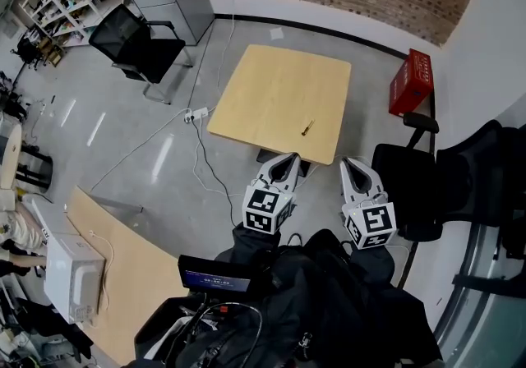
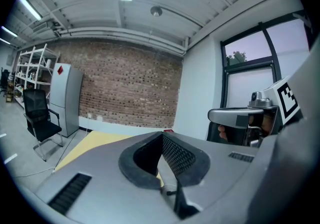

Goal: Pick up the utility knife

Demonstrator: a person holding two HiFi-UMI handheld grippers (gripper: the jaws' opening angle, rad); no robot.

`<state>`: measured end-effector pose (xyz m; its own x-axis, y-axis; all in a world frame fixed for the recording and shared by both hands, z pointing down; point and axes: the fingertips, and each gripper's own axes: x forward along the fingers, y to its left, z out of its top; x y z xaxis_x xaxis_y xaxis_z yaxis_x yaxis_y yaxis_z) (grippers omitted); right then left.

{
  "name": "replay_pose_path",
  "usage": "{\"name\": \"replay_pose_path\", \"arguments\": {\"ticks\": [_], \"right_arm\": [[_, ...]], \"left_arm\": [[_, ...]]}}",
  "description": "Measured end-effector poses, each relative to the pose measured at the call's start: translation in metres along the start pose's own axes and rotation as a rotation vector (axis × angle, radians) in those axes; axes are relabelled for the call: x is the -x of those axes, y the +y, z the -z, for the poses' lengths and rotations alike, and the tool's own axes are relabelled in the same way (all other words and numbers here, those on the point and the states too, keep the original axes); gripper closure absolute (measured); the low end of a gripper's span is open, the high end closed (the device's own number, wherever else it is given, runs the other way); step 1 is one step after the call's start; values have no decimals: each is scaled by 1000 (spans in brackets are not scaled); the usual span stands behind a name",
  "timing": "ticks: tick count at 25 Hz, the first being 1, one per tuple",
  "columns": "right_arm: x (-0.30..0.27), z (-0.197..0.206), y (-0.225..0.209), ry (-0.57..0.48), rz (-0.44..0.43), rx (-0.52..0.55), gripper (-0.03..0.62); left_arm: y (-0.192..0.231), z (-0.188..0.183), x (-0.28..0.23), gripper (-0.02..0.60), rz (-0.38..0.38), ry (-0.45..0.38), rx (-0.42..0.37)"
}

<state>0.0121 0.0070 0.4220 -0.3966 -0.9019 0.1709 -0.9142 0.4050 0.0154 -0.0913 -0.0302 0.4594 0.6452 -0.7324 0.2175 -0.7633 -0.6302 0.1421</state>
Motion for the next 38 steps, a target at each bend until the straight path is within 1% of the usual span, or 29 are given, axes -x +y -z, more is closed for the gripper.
{"name": "replay_pose_path", "arguments": {"ticks": [6, 10, 14, 17, 20, 23, 27, 35, 38], "right_arm": [[-15, 9, -5, 31, -14, -1, 591], [-32, 17, -18, 46, -31, -10, 591], [-57, 13, -34, 40, -49, -21, 591], [-78, 9, -50, 41, -67, -24, 591], [-94, 9, -75, 43, -68, -31, 591], [-108, 9, -101, 43, -60, -43, 591], [-123, 13, -130, 52, -60, -62, 591], [-151, 32, -166, 78, -92, -105, 591], [-161, 34, -176, 82, -108, -116, 591]], "left_arm": [[8, 12, -12, 581, 6, 31, 37], [14, 17, -29, 581, 3, 47, 59], [28, 11, -52, 581, -13, 59, 48], [44, 3, -76, 581, -46, 65, 36], [52, 1, -104, 581, -69, 77, 24], [61, 1, -130, 581, -90, 94, -4], [73, 2, -158, 581, -115, 115, -4], [85, 27, -202, 581, -138, 198, -3], [93, 34, -213, 581, -151, 231, 13]]}}
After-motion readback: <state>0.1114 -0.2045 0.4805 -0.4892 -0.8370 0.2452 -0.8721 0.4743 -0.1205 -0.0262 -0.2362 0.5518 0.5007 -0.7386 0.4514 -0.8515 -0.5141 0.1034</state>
